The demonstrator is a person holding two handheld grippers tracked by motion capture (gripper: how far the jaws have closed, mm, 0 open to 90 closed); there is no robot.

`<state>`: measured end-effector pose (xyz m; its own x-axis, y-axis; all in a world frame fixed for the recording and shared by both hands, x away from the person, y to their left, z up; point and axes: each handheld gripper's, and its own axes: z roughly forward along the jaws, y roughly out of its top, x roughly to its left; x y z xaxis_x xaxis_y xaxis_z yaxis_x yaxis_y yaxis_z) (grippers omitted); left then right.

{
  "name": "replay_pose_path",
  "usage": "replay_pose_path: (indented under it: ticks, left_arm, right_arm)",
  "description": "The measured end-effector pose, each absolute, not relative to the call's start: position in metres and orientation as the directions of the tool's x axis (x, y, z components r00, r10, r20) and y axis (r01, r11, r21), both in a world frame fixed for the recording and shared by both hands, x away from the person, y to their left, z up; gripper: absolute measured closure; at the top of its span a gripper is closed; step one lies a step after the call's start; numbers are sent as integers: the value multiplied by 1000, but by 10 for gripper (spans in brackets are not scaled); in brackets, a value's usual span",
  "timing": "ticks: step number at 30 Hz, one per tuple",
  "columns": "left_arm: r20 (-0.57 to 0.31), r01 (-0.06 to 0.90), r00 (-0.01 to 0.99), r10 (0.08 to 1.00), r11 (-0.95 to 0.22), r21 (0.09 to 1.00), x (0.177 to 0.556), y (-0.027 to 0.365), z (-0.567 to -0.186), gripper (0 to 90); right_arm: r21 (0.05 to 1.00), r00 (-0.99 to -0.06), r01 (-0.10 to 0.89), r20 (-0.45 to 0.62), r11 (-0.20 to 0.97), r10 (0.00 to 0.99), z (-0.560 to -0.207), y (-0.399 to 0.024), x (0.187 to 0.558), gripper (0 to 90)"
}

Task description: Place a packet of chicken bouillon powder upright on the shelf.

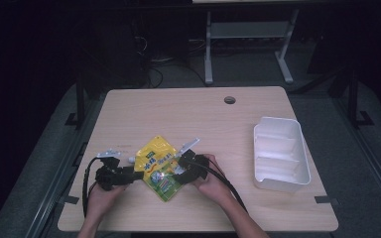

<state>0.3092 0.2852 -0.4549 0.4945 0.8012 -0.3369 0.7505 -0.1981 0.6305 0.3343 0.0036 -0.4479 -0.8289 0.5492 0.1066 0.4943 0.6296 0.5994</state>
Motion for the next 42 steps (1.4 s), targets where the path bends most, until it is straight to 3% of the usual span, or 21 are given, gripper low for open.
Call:
replay_pose_path:
  ticks: [9, 15, 17, 20, 24, 29, 35, 42]
  left_arm:
    - [-338, 774, 468, 816, -193, 603, 315, 276, -458, 382]
    - [-422, 797, 452, 786, -144, 587, 325, 279, -461, 394]
    - [-425, 798, 452, 784, -142, 586, 327, 280, -461, 425]
    - [-498, 826, 439, 747, -118, 551, 331, 285, -465, 584]
    - [-551, 835, 426, 718, -77, 545, 334, 287, -467, 677]
    - [-556, 820, 449, 700, -75, 567, 332, 285, -465, 804]
    - [-555, 789, 498, 666, -83, 608, 327, 283, -455, 840]
    - [-492, 709, 590, 641, -119, 695, 319, 275, -434, 858]
  right_arm:
    - [610, -831, 490, 111, 622, 545, -450, 2, 334, 422]
    - [609, -835, 483, 107, 628, 539, -450, 1, 334, 432]
    - [607, -838, 482, 107, 632, 536, -450, 1, 335, 434]
    - [609, -842, 473, 101, 636, 530, -450, 1, 335, 434]
    - [619, -845, 465, 95, 634, 527, -451, 1, 333, 438]
    - [647, -843, 451, 84, 614, 531, -454, -2, 329, 433]
    - [673, -830, 469, 114, 572, 547, -447, -13, 326, 402]
    - [693, -810, 504, 174, 515, 560, -429, -45, 318, 340]
